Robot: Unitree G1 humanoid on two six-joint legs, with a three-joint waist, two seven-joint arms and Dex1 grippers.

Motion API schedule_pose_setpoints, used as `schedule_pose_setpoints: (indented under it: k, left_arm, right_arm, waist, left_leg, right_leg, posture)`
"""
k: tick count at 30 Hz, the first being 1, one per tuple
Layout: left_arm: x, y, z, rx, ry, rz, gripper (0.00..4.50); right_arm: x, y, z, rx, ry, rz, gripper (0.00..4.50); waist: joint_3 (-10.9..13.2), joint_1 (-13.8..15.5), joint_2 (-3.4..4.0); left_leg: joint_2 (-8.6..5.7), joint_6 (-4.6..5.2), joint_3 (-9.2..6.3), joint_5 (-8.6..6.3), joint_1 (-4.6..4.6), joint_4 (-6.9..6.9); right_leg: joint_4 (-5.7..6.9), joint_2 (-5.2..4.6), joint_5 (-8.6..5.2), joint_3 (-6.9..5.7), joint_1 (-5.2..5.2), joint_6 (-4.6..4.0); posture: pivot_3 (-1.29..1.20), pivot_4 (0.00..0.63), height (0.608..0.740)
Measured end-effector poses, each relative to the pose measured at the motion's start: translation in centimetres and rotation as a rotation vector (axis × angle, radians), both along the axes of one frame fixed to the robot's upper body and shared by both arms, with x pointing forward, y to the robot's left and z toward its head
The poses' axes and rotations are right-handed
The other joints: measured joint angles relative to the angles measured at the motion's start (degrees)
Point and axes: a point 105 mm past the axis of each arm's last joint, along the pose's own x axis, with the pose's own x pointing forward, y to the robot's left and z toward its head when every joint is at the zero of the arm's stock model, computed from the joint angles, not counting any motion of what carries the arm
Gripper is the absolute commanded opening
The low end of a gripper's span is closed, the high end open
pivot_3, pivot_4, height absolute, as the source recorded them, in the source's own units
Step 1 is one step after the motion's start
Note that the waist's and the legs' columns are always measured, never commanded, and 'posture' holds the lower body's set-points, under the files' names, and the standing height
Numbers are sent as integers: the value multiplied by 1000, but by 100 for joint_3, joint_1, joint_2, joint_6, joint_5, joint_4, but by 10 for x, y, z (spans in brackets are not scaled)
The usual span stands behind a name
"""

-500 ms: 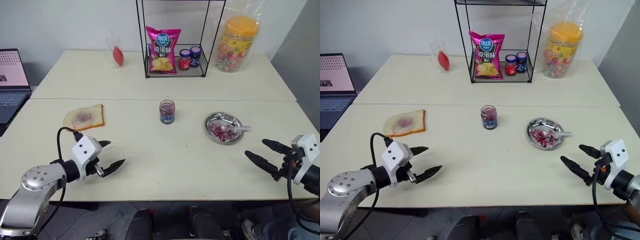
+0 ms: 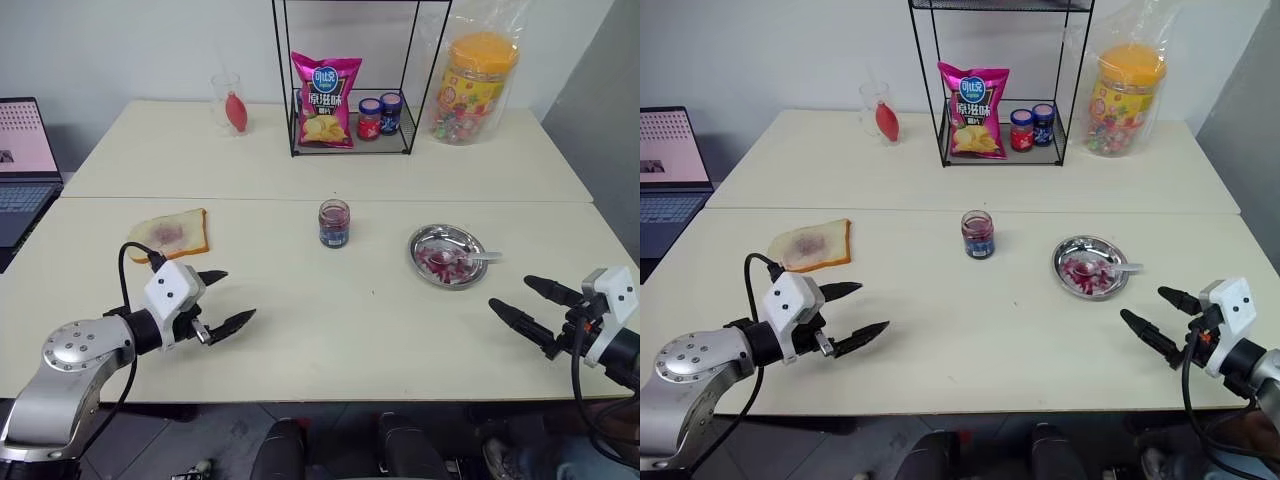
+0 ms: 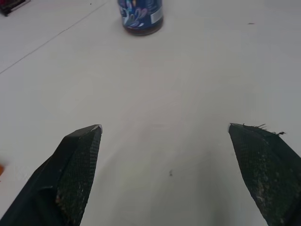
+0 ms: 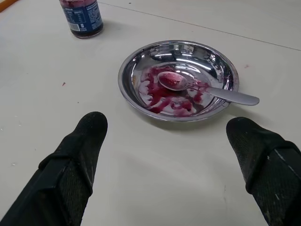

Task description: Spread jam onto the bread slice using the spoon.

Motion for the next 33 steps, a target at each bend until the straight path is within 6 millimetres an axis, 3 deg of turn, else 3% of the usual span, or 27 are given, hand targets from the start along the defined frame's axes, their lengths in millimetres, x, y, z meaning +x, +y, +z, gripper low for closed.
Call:
schedule_pose_setpoints:
  k: [7,13,17,21,25,30,33]
  left_arm:
    - [3,1,1,-18,-32,19,4500]
    - [15,12,6,-66,-129,150,4500]
    - [30,34,20,-173,-236,361,4500]
    - [46,74,28,-378,-296,689,4500]
    - [50,109,16,-462,-248,929,4500]
    - [57,129,7,-541,-196,1072,4500]
    - [71,144,6,-622,-173,1169,4500]
  right_arm:
    - [4,6,0,6,-8,17,4468]
    - [9,17,2,9,-20,55,4468]
    - [14,30,8,13,-51,98,4468]
    - [26,57,26,23,-124,183,4468]
    - [34,92,42,42,-160,285,4468]
    - [42,123,54,59,-159,367,4468]
    - [46,145,60,23,-153,449,4468]
  waist:
    - [0,0,0]
    - [-1,1,-2]
    - [-2,3,-2]
    - [-2,-12,-2]
    - [-7,-6,-12]
    - [-7,21,-17]
    - [-8,20,-18]
  left_leg:
    - [2,0,0,0,-1,8]
    - [7,0,-2,0,-4,21]
    - [15,0,-6,-1,-8,44]
    - [23,0,-5,0,-8,73]
    - [25,0,-8,0,-11,74]
    - [23,-1,-14,0,-22,73]
    - [26,0,-17,1,-18,76]
  right_leg:
    - [0,3,2,1,2,-2]
    - [1,11,6,2,3,-2]
    - [4,23,15,2,7,-3]
    - [5,34,46,4,10,0]
    - [0,39,53,3,11,5]
    - [-6,39,69,-2,6,29]
    - [-2,44,76,-5,6,22]
  posture:
    - [0,150,740]
    - [0,150,740]
    - [0,150,740]
    - [0,150,740]
    - [0,150,740]
    - [0,150,740]
    - [0,150,740]
